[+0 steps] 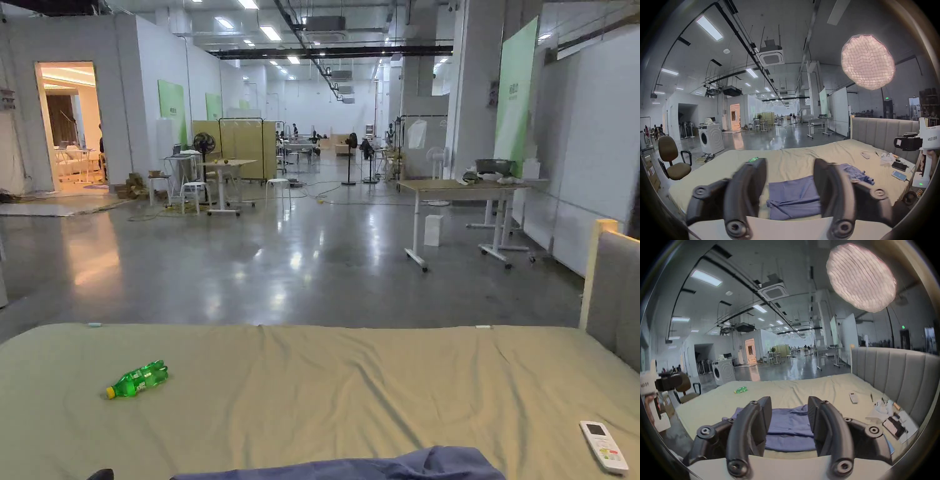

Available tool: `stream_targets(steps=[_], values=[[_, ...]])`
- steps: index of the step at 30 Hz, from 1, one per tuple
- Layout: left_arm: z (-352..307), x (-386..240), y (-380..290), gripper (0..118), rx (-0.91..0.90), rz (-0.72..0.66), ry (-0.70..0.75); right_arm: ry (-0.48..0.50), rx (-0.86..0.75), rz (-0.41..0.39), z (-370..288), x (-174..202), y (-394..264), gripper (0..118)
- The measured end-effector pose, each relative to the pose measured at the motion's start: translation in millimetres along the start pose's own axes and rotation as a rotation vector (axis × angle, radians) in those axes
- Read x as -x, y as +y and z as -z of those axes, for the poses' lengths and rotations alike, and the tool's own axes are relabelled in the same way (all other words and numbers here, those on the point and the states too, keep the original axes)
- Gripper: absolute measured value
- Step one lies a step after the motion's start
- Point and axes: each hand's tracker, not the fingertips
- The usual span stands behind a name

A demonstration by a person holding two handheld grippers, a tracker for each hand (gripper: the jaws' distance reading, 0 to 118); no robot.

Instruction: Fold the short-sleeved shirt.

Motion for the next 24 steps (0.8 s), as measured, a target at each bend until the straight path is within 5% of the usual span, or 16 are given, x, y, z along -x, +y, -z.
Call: stream_targets(steps=[1,3,6,7,9,10,14,24], values=[[-2,0,-4,14,0.002,-0.019,-0.041,0.007,-0.009,-0.024,-3,5,5,17],[-2,-2,-13,9,0.057,-0.081,-0.098,-0.001,0.023,-0.009,-6,7,2,2],[-6,-5,-22,1,0.078,-0.083,-0.104,-0.051,-0.003,-0.078,-13,14,4,0],[-9,-8,-23,1,0.077,-0.069,-0.104,-0.065,0.062,-0.015,-14,13,-2,0],[-12,-10,-21,0,0.091,-0.036,-0.115,-0.052,-0.023,-0.089,-18,15,2,0],[-13,-12,-20,0,0.088,-0.029,-0.11,-0.042,0.071,-0.015,-16,13,-4,0],[-14,-10,-11,0,0.076,-0.033,-0.1,-0.061,0.017,-0.11,-19,15,0,0],[2,15,-18,0,0.108,-0.171,-0.096,-0.038,0.06,-0.012,-16,7,-8,0]])
